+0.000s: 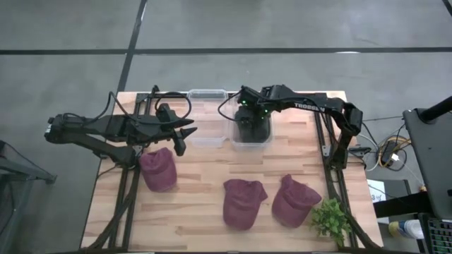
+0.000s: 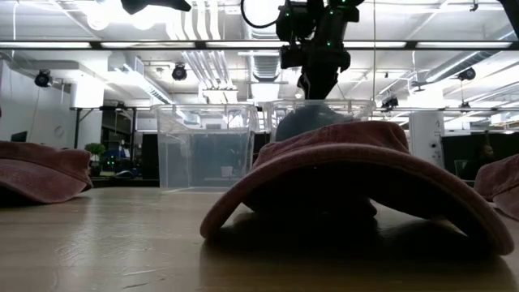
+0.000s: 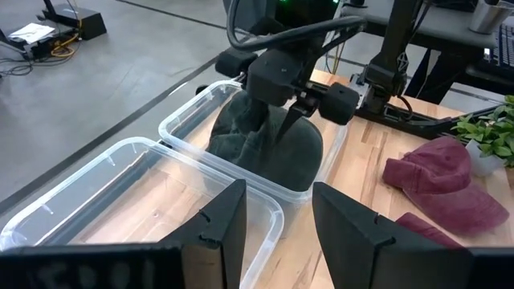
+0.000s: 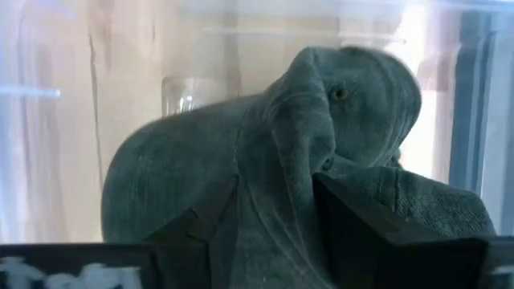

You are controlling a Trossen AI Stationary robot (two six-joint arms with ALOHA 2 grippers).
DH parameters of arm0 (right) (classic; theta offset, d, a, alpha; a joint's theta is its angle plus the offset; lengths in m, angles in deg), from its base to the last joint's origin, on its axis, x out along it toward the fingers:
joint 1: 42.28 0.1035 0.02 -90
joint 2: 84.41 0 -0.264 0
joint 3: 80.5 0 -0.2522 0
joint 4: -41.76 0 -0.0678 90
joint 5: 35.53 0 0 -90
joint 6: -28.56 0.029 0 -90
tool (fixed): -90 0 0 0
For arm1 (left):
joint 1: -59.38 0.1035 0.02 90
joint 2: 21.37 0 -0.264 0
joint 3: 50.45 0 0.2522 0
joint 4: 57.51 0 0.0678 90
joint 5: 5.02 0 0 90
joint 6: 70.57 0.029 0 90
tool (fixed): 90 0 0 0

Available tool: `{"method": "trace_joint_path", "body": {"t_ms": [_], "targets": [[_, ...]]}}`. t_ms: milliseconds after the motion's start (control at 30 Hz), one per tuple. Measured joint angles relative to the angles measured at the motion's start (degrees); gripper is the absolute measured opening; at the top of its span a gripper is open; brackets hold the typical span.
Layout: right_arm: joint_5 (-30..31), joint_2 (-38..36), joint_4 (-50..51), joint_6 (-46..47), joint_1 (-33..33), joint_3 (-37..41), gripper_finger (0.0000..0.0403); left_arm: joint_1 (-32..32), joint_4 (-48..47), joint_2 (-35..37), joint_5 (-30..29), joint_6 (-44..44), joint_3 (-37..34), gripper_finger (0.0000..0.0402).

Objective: Pick & Place hat
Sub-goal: Put the black cap into the right transparent bin, then put the right red cap into the left transparent bin

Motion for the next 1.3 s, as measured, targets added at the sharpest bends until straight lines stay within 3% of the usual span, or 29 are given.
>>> {"method": "trace_joint_path", "body": {"t_ms": [267,800,1000,1300], "targets": [[0.2,0.0,7.9,0.4,0.0,-6.2,0.0177,0.0,0.0,0.0,0.0,0.0,0.0,0.0138],[-1.5,-3.3,26.9,2.2,2.1,-25.4,0.0174,0.0,-0.1,0.0,0.1,0.1,-0.8,0.0138],[-9.4,-11.4,27.3,8.0,6.2,-24.2,0.0165,0.0,0.0,0.0,0.2,0.2,-1.4,0.0138],[-9.1,-23.4,25.3,20.9,18.8,-16.0,0.0149,0.0,-0.1,0.0,0.2,1.3,-1.6,0.0138]]}}
